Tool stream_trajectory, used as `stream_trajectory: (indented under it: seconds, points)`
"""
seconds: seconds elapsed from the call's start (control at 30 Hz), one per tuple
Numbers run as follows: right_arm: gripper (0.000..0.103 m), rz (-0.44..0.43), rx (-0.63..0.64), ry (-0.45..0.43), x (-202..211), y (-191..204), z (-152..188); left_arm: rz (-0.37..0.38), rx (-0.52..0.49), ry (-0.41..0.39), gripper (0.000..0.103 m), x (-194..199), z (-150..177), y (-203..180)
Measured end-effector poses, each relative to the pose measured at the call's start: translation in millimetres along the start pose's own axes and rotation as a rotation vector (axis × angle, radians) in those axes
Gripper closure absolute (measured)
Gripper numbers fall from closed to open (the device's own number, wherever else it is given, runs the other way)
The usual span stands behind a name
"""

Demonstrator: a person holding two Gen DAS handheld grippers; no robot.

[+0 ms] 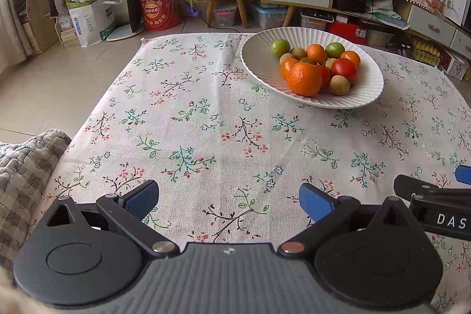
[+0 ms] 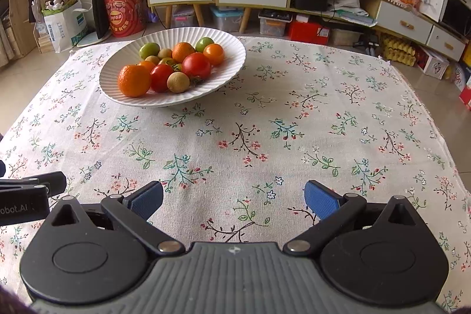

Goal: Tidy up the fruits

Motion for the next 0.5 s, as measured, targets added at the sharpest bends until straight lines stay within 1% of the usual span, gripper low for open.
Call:
stream_trajectory:
  seconds: [0.5]
  points:
    - [0.001,-0.003,0.009,-0.021,4.3,-0.9,-2.4,-0.008,-0.014,0.008,0.006,-3.0,1.5,-6.6]
Point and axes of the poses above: each gripper's, at about its wrist camera, not at the fingertips, and x roughly against the way its jaws point, y to its left, z to its underside, the point moved 2 cm from there along -x, roughly the way its jaws point, and after that the axes turned 5 degrees about x, right-handed, at the moved point
